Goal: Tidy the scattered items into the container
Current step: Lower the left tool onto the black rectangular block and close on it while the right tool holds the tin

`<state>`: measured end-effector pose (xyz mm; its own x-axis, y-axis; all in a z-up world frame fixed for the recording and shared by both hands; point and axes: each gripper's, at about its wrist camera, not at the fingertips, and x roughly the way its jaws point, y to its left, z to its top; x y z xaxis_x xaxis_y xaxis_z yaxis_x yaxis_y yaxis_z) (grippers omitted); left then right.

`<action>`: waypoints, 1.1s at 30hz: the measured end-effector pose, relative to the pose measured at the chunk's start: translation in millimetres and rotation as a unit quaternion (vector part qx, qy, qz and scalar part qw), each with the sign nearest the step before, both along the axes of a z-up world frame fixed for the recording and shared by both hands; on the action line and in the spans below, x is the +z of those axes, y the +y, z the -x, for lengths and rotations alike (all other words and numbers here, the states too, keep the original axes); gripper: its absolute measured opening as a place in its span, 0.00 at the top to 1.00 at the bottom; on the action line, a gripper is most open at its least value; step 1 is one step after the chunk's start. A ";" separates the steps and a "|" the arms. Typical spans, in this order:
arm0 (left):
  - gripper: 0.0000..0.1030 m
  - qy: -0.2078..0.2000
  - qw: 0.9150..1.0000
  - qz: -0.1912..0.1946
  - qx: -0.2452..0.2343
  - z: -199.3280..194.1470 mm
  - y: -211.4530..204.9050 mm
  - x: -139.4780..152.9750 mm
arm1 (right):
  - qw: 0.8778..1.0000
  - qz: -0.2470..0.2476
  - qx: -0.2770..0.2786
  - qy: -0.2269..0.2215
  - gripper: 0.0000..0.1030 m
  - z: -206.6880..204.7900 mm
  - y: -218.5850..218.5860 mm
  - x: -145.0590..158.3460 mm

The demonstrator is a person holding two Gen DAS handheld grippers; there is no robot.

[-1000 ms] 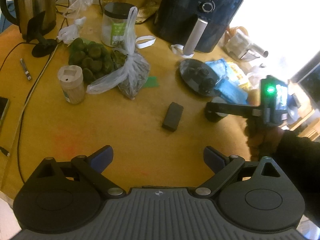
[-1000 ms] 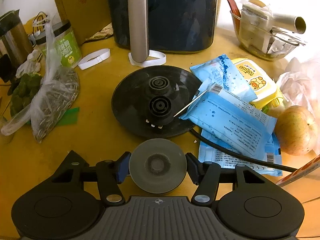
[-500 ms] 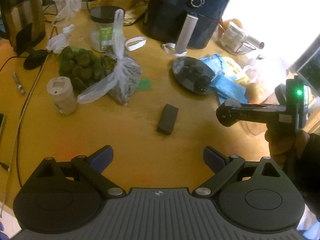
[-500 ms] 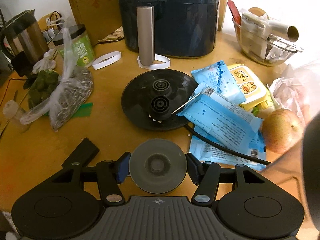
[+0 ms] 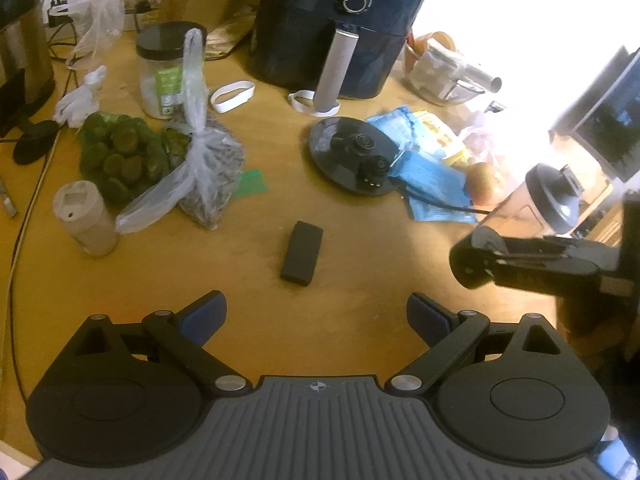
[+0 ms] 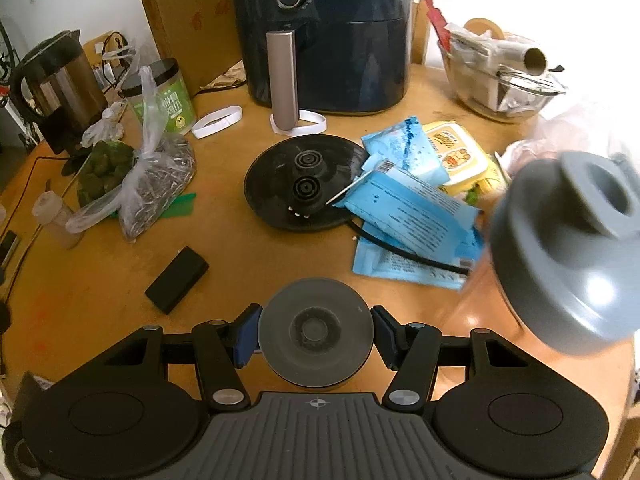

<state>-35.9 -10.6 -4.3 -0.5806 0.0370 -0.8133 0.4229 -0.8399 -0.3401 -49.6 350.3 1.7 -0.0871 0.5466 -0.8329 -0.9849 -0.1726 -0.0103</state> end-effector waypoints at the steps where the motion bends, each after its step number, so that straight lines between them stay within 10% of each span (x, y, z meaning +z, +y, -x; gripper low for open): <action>1: 0.04 -0.001 1.000 0.001 -0.003 2.1 0.4 -0.8 | 1.000 -0.001 -0.003 0.001 0.41 -1.7 -3.9 2.5; 33: 0.15 -0.039 0.990 0.083 -0.105 78.9 0.7 -64.8 | 0.988 0.003 -0.154 0.031 0.41 -31.6 -95.6 34.5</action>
<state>-114.7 -9.9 -69.1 -0.5097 0.0126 -0.8603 0.2520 -0.9538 -0.1633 -18.0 254.8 36.2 0.0319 0.5496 -0.8348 -0.9894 0.1355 0.0514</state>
